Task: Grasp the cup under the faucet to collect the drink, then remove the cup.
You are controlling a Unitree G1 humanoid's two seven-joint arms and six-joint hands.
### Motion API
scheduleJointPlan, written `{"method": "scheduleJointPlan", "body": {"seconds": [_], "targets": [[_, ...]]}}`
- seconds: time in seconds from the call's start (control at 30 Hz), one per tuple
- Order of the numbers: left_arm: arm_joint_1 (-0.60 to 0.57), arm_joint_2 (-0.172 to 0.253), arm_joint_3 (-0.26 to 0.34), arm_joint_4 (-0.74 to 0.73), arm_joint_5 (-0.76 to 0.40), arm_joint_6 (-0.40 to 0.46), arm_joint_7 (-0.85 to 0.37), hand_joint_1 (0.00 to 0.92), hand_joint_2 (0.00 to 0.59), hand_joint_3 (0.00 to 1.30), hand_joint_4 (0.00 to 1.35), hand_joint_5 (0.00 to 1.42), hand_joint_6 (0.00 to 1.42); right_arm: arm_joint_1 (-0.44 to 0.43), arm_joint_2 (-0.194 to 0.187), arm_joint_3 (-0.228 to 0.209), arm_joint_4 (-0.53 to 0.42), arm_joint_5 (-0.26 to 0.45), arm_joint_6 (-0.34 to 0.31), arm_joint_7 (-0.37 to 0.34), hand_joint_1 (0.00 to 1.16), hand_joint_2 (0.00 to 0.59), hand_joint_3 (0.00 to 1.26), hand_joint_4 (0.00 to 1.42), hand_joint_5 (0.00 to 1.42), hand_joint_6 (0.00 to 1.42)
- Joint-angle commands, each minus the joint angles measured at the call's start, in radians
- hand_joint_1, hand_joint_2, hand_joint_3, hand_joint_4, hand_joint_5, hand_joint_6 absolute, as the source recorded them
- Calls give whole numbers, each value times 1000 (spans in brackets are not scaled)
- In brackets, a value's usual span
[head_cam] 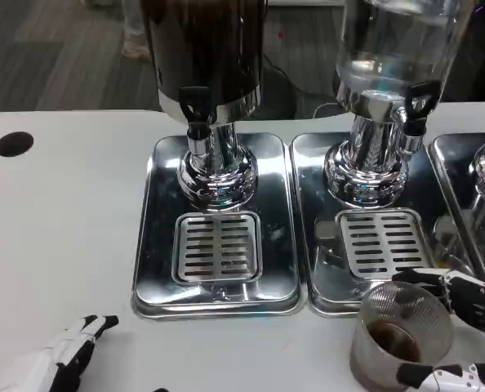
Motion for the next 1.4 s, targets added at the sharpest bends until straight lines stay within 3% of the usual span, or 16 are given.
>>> {"method": "scheduleJointPlan", "body": {"seconds": [0.03,0.2,0.37,0.83,0.93,1.07,1.13,1.23,1.33,1.4], "targets": [[25,3,-34,-13,4,12,-56,0,51,153,71,86,364,-23,-2,-21,67,11,-93,-24,796,119,441,478,486,385],[34,3,-31,-34,7,22,-62,0,51,153,71,86,364,-36,-1,-25,137,3,-161,-34,798,110,410,431,432,305],[38,3,-32,-43,12,28,-63,0,49,153,71,86,364,-38,-15,-16,153,-8,-203,-29,741,100,222,225,271,158],[49,10,-17,-36,-3,14,-53,0,52,153,71,86,369,-8,-27,11,43,68,-175,4,589,124,87,89,182,122],[53,11,-7,-30,-16,-1,-45,0,52,153,71,86,370,6,-30,9,0,99,-159,13,441,197,128,67,155,121],[57,7,9,-24,-35,-28,-29,0,52,153,69,86,371,17,-43,-17,-67,141,-106,12,394,316,178,64,135,104],[57,4,24,-18,-55,-54,-13,0,60,153,64,86,372,19,-56,-52,-113,111,-73,-20,408,390,193,64,113,68],[51,-1,41,-13,-69,-87,5,0,65,143,61,86,378,1,-84,-96,-161,13,-31,-64,434,447,199,47,65,29],[45,-15,61,-7,-81,-131,36,0,93,135,46,86,367,-9,-101,-112,-202,-88,22,-114,445,501,193,26,32,2],[40,-25,75,-11,-65,-165,79,0,102,122,22,73,345,-2,-94,-124,-258,-222,67,-184,440,521,176,4,2,0]]}}
